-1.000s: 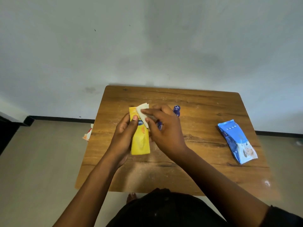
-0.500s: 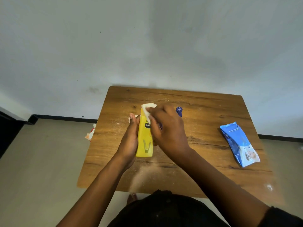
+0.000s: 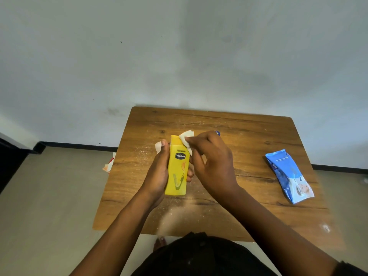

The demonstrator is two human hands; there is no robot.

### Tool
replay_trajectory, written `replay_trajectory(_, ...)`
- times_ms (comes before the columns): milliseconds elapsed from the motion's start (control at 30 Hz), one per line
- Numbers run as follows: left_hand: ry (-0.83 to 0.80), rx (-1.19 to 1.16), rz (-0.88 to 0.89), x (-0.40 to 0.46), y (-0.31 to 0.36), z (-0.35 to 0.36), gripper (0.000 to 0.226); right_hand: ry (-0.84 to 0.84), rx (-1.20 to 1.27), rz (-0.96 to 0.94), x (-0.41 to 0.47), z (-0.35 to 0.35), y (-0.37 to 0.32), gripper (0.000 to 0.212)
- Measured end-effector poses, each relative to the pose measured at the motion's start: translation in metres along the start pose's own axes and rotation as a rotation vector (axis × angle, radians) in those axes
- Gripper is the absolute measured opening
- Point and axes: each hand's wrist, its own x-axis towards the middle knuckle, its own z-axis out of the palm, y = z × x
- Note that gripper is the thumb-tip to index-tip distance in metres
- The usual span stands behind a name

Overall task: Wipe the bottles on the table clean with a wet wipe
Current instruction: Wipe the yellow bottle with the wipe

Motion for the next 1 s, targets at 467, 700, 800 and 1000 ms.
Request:
replay_trajectory(467, 0.026, -0.017, -0.006, -0.003, 0.004, 0.002, 0.057, -0.156, -0.172, -0.197, -0.02, -0.006, -0.015, 0.033)
replay_trajectory(700, 0.047, -0.016, -0.045, -0.003, 0.005, 0.014, 0.058, -0.024, -0.194, -0.09, 0.004, -0.013, -0.005, 0.028)
replay_trajectory(800, 0.064, -0.075, -0.078, 0.001, 0.006, 0.017, 0.052, -0.088, -0.242, -0.164, -0.002, -0.013, -0.006, 0.031)
replay_trajectory(1000, 0.121, -0.109, -0.134, 0.006, 0.008, 0.007, 0.065, -0.307, -0.207, -0.269, -0.046, -0.005, -0.014, 0.037)
